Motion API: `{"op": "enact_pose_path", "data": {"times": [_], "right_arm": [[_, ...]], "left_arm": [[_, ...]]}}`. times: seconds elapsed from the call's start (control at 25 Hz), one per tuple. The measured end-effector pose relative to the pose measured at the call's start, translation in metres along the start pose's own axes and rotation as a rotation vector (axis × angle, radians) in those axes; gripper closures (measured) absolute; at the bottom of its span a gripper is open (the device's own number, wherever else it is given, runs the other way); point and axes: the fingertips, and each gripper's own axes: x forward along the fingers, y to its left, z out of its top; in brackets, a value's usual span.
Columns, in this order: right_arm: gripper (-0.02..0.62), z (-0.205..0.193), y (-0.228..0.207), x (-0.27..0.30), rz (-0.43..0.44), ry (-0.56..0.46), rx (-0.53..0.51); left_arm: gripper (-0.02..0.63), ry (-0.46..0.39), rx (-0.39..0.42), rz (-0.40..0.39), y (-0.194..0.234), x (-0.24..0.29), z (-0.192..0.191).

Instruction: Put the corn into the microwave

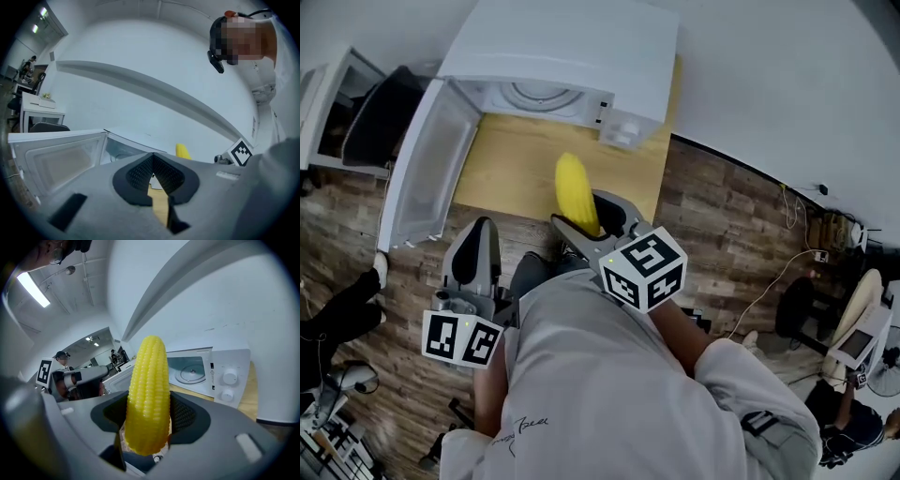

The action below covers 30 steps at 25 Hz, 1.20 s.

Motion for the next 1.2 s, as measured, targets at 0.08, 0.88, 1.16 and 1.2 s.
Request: {"op": "enact_pose_path", "data": {"times": [0.08, 0.88, 1.16, 1.2], "right_arm": [[0.334, 0.002, -0.005, -0.001, -0.016, -0.005, 0.006], [0.334, 0.026, -0.014, 0.036, -0.206, -0.052, 0.102], [0.334, 0.03, -0.007, 0.068, -0.24, -0.054, 0.133], [0.334, 0.031, -0.006, 0.071, -0.244, -0.056, 0.14]], "left_arm": [[0.618, 0.007, 0.001, -0.014, -0.002, 0.005, 0.001], [0.618, 0.098, 0.03, -0.209, 0.046, 0.047, 0.031], [0.618, 0.124, 0.034, -0.271, 0.067, 0.048, 0.043], [0.618, 0.127, 0.034, -0.281, 0.069, 0.049, 0.044]]}}
